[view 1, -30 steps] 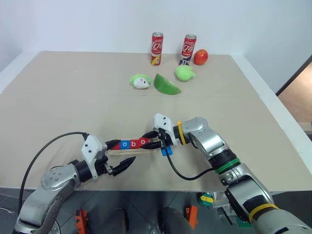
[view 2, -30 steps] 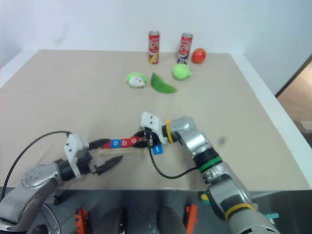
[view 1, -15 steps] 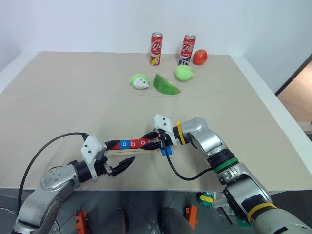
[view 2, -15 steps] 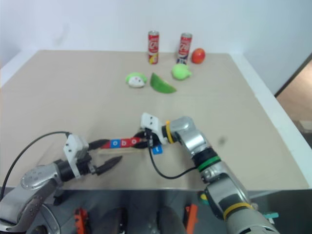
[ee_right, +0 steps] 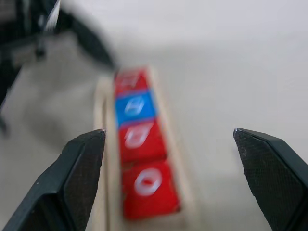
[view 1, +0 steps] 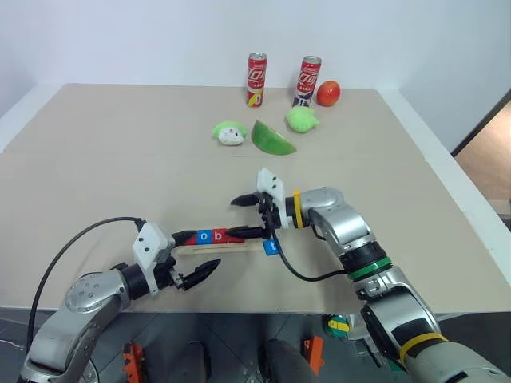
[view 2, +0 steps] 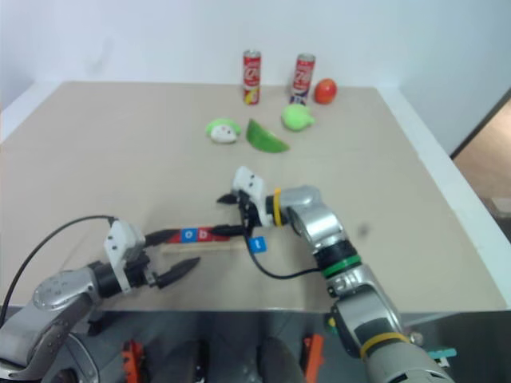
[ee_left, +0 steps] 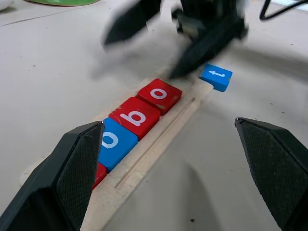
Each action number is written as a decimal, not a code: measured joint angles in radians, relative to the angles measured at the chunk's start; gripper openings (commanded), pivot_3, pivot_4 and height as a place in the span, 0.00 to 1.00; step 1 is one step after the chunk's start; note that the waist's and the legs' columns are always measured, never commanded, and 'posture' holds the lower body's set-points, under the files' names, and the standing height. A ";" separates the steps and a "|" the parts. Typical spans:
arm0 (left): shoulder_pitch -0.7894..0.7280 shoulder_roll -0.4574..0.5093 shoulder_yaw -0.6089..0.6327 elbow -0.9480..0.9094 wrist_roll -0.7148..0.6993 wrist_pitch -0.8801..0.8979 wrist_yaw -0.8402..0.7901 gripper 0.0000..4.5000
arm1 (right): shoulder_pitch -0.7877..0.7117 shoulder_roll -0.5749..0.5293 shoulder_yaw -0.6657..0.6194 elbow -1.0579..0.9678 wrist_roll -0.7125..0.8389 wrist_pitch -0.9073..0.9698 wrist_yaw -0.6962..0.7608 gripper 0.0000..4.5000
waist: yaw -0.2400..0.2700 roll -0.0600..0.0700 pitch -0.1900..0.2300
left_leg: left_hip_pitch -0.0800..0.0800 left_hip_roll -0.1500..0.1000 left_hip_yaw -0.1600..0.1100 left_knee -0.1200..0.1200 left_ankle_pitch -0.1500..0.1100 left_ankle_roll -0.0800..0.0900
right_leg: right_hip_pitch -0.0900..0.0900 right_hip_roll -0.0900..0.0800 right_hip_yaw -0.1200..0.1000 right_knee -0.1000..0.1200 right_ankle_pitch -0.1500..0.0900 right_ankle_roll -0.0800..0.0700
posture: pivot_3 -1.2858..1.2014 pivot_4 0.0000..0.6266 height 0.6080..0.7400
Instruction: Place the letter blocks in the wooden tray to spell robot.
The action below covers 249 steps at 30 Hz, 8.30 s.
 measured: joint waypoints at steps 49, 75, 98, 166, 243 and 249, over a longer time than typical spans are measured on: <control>0.015 0.018 -0.001 -0.029 -0.003 0.002 -0.017 1.00 | 0.264 -0.082 0.055 -0.322 0.043 0.147 -0.205 0.01 | -0.013 0.000 0.000 | -0.001 -0.001 0.000 -0.001 0.000 -0.001 | -0.001 0.000 0.003 0.000 -0.001 0.002 | 0.52 0.24 1.00; 0.008 0.020 -0.002 -0.029 0.008 0.001 -0.019 1.00 | 0.259 -0.089 0.061 -0.283 0.014 0.094 -0.210 0.01 | -0.013 0.000 0.000 | -0.001 -0.001 0.000 -0.001 0.000 -0.001 | -0.001 0.000 0.003 0.000 -0.001 0.002 | 0.52 0.24 1.00; 0.006 0.085 -0.029 -0.040 0.004 -0.024 -0.174 1.00 | 0.163 -0.271 -0.003 0.000 0.053 -0.226 0.262 0.99 | -0.004 0.000 0.000 | 0.000 -0.001 0.001 -0.001 0.000 0.000 | 0.000 0.000 0.002 0.000 -0.002 0.001 | 0.52 0.24 1.00; 0.025 0.030 -0.044 -0.031 0.071 -0.064 -0.099 1.00 | 0.050 -0.104 0.095 0.115 -0.073 -0.297 0.145 0.27 | -0.001 0.000 0.000 | 0.001 0.000 0.001 -0.001 0.000 0.000 | 0.000 0.000 0.001 0.000 0.000 0.000 | 0.52 0.24 1.00; 0.030 0.031 -0.039 -0.038 0.058 -0.029 -0.086 1.00 | 0.038 -0.088 0.061 0.175 -0.094 -0.306 0.174 0.27 | -0.001 0.000 0.000 | 0.001 0.000 0.001 -0.001 0.000 0.000 | 0.000 0.000 0.001 0.000 -0.001 0.001 | 0.52 0.24 1.00; 0.030 0.031 -0.039 -0.038 0.064 -0.046 -0.086 1.00 | 0.032 -0.088 0.061 0.186 -0.094 -0.301 0.190 0.72 | -0.001 0.000 0.000 | 0.001 0.000 0.001 -0.001 0.000 0.000 | 0.000 0.000 0.001 0.000 -0.001 0.001 | 0.52 0.24 1.00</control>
